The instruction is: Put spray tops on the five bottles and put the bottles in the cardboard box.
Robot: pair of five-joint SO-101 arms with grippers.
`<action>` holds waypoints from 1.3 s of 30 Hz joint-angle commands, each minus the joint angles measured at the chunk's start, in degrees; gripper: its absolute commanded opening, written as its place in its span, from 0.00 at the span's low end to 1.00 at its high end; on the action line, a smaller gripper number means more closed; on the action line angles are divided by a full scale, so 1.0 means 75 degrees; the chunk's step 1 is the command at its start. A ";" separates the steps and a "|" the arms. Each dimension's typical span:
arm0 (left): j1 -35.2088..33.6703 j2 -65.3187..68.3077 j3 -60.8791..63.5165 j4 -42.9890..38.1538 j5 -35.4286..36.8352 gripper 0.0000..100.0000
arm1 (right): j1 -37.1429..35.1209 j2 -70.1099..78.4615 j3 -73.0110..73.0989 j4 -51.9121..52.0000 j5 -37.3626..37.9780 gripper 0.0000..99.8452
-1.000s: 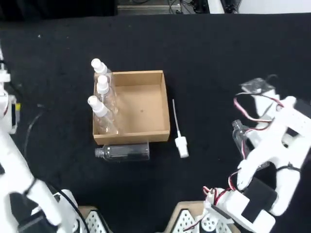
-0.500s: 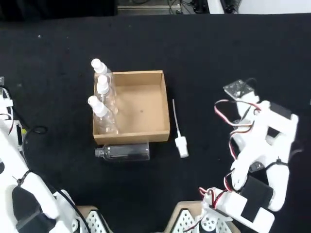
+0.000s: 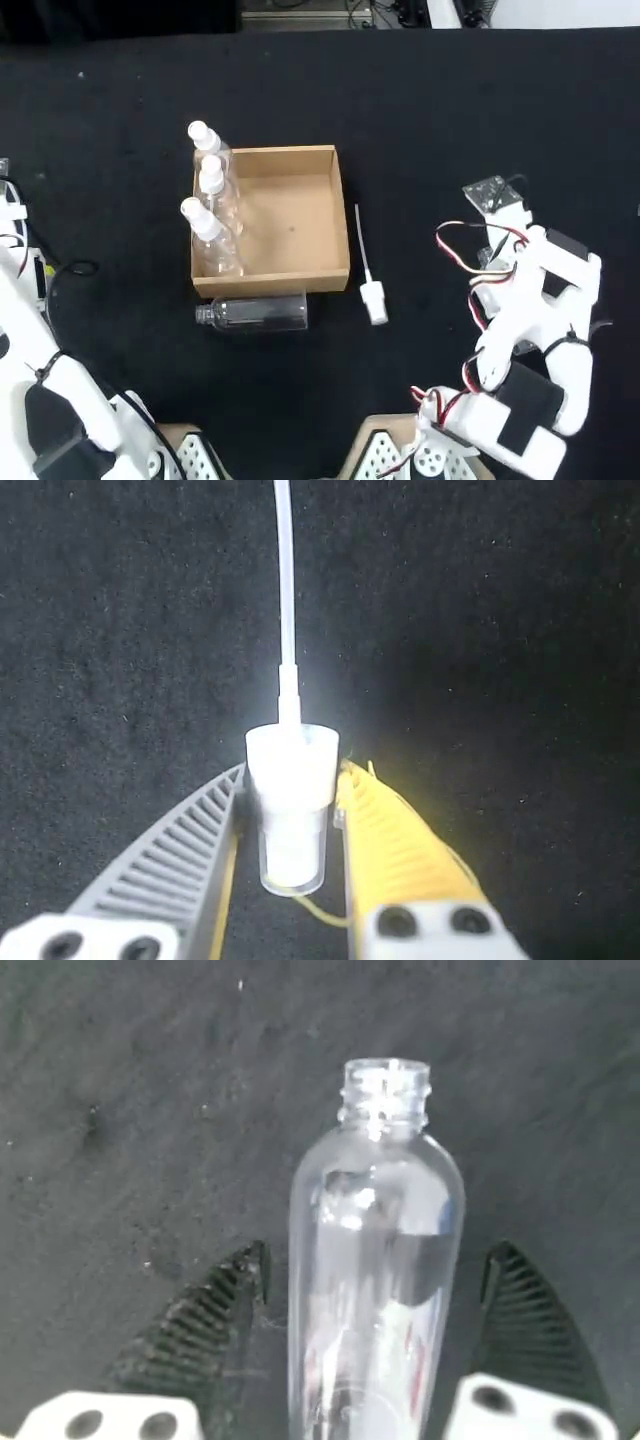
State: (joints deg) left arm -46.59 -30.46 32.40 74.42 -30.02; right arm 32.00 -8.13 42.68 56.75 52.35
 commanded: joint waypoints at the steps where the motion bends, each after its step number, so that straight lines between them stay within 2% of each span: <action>1: 0.0053 -0.0035 -0.0076 -0.0070 -0.0059 0.06 | 0.0188 0.0662 -0.0100 -0.0504 -0.0023 0.26; 5: 0.0029 0.0035 -0.0064 -0.0070 -0.0070 0.06 | 0.0270 0.0733 -0.0393 -0.0445 -0.0105 0.07; 7: 0.0076 0.0035 0.0029 -0.0105 -0.0070 0.06 | 0.0363 0.0568 -0.0568 -0.0223 -0.0457 0.01; 12: 0.0475 0.0035 0.0510 -0.0141 -0.0164 0.06 | 0.0340 -0.0275 -0.1037 0.1137 -0.0785 0.01; 17: 0.0592 0.0035 0.0908 -0.0129 -0.1160 0.08 | -0.0035 -0.1459 -0.0967 0.2098 -0.0891 0.01; 22: 0.0557 0.0035 0.1342 -0.0141 -0.2016 0.26 | -0.1125 -0.2678 -0.0346 0.2122 -0.1958 0.01; 26: 0.0205 0.0000 0.1213 -0.0141 -0.2708 0.28 | -0.2321 -0.3229 0.0416 0.1664 -0.2907 0.01; 29: -0.0287 -0.0047 0.1108 -0.0047 -0.3270 0.28 | -0.2743 -0.3311 0.1002 0.0891 -0.3575 0.01; 35: -0.1049 0.0023 0.1495 0.1090 -0.5849 0.28 | -0.2848 -0.3300 0.1928 -0.0012 -0.4208 0.01; 39: -0.0932 -0.0047 0.2315 0.0457 -0.5908 0.28 | -0.2848 -0.3300 0.2221 -0.0270 -0.4419 0.01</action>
State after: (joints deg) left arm -53.89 -30.11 46.11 80.75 -72.66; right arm 11.78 -30.20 58.68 57.36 20.62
